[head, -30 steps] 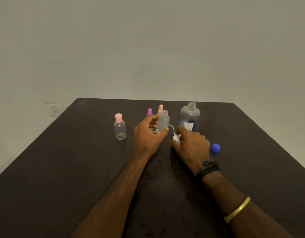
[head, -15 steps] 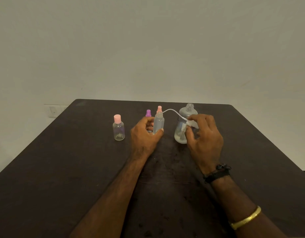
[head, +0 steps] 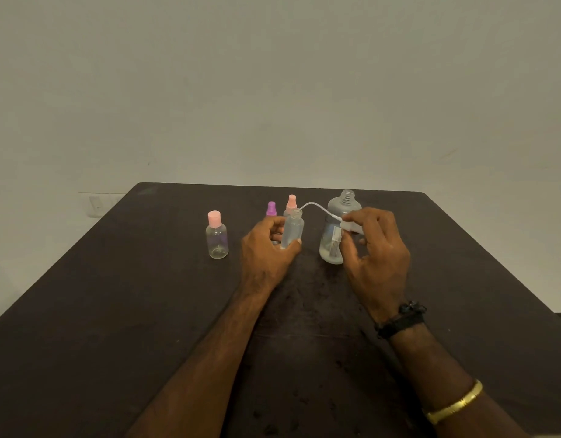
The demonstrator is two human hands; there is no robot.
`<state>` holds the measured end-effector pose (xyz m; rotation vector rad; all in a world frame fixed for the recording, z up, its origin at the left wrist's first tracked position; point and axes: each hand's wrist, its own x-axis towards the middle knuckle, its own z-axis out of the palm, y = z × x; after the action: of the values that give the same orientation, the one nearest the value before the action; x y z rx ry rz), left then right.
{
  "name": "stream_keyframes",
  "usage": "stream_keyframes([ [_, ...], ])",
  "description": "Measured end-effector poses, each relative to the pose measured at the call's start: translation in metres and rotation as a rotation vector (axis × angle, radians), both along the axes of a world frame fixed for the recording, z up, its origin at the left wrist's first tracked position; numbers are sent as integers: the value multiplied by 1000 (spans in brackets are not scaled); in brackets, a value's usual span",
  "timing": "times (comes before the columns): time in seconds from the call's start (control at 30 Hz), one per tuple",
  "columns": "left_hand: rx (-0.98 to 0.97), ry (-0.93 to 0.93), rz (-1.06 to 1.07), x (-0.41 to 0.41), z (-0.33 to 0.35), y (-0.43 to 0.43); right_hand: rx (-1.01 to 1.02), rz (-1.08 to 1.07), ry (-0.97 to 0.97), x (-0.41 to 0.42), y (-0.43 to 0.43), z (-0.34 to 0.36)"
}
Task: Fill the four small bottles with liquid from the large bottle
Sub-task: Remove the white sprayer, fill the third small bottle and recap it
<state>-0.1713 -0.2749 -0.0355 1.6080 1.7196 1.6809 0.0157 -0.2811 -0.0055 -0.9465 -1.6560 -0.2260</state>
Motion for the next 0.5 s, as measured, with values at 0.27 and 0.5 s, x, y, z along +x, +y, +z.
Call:
stream_keyframes([
  [0.27, 17, 55, -71, 5, 2, -4, -17, 105, -23, -4, 2, 8],
  [0.5, 33, 37, -160, 9, 1, -4, -59, 221, 26, -13, 13, 14],
])
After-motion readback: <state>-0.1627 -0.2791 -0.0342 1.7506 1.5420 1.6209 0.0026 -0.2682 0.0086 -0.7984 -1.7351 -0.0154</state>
